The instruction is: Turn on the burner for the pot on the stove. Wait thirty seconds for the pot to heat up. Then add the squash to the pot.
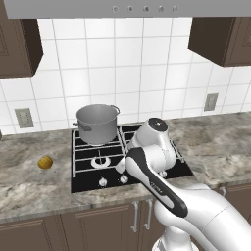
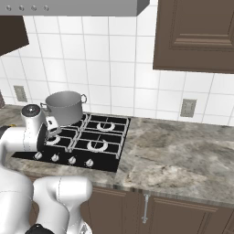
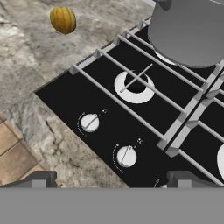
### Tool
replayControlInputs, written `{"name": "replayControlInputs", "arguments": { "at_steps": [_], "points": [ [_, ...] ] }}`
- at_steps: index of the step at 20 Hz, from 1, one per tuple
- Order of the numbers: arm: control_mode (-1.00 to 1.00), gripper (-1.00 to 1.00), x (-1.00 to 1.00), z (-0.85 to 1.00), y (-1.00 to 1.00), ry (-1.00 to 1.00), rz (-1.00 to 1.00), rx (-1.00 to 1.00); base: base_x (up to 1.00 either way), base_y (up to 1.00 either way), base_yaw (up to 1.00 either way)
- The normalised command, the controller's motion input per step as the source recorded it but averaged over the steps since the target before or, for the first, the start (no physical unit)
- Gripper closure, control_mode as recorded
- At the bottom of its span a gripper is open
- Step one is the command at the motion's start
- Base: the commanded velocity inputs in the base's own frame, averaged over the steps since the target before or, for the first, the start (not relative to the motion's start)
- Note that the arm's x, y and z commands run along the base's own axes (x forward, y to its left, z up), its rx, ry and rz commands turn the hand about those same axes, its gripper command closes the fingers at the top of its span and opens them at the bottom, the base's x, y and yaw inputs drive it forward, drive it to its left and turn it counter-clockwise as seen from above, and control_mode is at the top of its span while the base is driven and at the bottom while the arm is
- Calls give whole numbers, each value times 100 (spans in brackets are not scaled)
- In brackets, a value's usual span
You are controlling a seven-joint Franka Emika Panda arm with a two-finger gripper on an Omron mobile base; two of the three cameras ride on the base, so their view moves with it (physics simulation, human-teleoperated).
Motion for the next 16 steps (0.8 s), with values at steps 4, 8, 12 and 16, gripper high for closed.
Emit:
{"name": "replayControlInputs", "arguments": {
  "at_steps": [4,8,12,16],
  "points": [
    [-100,-100,0,0,0,0,0,0,0,0,0],
    [-100,-100,0,0,0,0,0,0,0,0,0],
    [-100,-100,0,0,0,0,0,0,0,0,0],
    [-100,-100,0,0,0,0,0,0,0,0,0]
  ]
}}
